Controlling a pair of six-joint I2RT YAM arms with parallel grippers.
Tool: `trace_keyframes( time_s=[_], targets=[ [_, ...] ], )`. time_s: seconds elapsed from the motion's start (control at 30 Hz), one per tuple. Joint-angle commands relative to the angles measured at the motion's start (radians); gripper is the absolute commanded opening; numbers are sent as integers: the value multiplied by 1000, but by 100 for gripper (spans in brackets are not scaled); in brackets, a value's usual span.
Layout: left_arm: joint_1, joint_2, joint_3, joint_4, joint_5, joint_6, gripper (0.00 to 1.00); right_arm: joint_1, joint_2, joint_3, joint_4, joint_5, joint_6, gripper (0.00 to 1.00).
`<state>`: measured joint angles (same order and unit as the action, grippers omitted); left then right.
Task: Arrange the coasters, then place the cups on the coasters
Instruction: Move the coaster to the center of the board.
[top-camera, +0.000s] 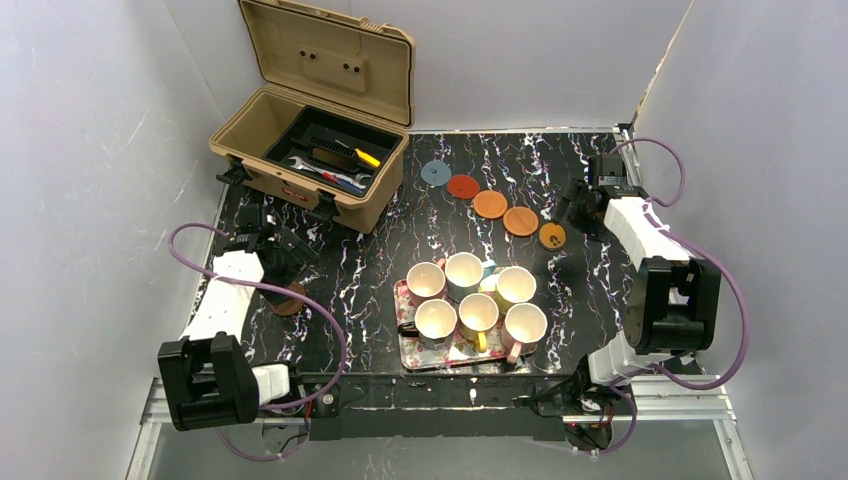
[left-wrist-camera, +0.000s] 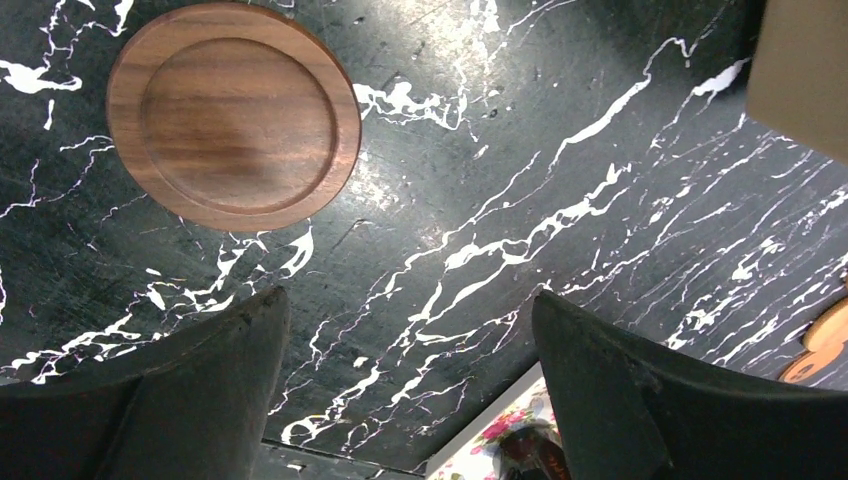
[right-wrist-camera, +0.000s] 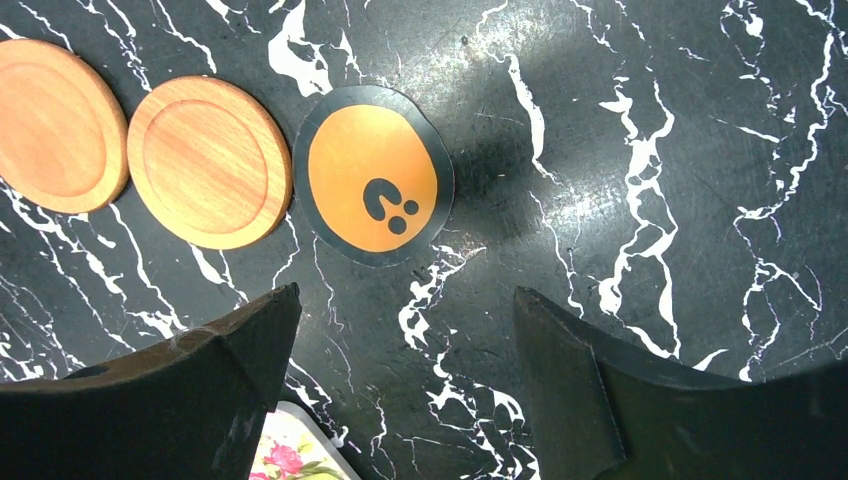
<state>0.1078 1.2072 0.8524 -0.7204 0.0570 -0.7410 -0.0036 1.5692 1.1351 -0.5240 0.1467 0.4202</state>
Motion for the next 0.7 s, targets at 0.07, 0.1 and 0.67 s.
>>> trace_keyframes(
  time_s=[0.07,0.1,0.67],
  targets=[
    [5,20,-23,32,-43,36,79,2,-73,-13,0,3,9,86],
    [4,33,-20,41,-44,46,78,1,-73,-12,-3,2,8,86],
    [7,279,19,163,-70,67,67,1,-41,35,-36,-20,7,86]
  ],
)
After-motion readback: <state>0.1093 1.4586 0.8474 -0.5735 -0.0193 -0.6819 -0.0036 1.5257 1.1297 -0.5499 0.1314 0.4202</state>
